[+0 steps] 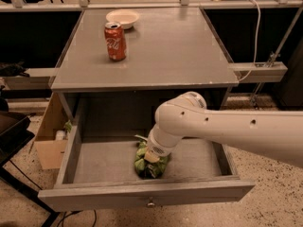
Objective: Pick green jalapeno chip bag from top drawer and place on counter
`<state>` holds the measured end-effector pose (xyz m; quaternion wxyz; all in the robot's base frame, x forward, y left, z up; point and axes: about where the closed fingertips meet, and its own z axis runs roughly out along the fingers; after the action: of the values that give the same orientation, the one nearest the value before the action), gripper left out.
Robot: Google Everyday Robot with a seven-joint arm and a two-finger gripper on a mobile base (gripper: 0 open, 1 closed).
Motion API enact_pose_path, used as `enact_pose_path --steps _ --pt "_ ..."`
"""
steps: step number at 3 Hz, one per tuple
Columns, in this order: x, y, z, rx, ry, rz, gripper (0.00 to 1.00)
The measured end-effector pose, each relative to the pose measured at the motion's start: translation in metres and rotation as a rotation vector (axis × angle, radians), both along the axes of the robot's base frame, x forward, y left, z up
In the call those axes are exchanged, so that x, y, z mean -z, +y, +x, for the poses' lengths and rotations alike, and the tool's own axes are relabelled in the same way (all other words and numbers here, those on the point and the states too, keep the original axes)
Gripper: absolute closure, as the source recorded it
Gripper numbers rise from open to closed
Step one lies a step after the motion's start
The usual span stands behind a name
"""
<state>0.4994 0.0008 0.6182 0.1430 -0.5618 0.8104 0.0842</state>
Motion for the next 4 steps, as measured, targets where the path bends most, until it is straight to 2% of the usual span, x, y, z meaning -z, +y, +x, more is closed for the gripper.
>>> enact_pose_path --steps 1,2,3,4 --pt "-0.048 -0.022 0.006 -0.013 -0.023 -0.011 1.0" --pt "-0.157 -0.077 0.022 -0.013 -0.108 -0.023 1.0" --pt "-0.23 -0.123 0.038 -0.068 -0.151 -0.064 1.0" --pt "-0.279 -0.152 0.056 -0.106 -0.15 -0.092 1.0"
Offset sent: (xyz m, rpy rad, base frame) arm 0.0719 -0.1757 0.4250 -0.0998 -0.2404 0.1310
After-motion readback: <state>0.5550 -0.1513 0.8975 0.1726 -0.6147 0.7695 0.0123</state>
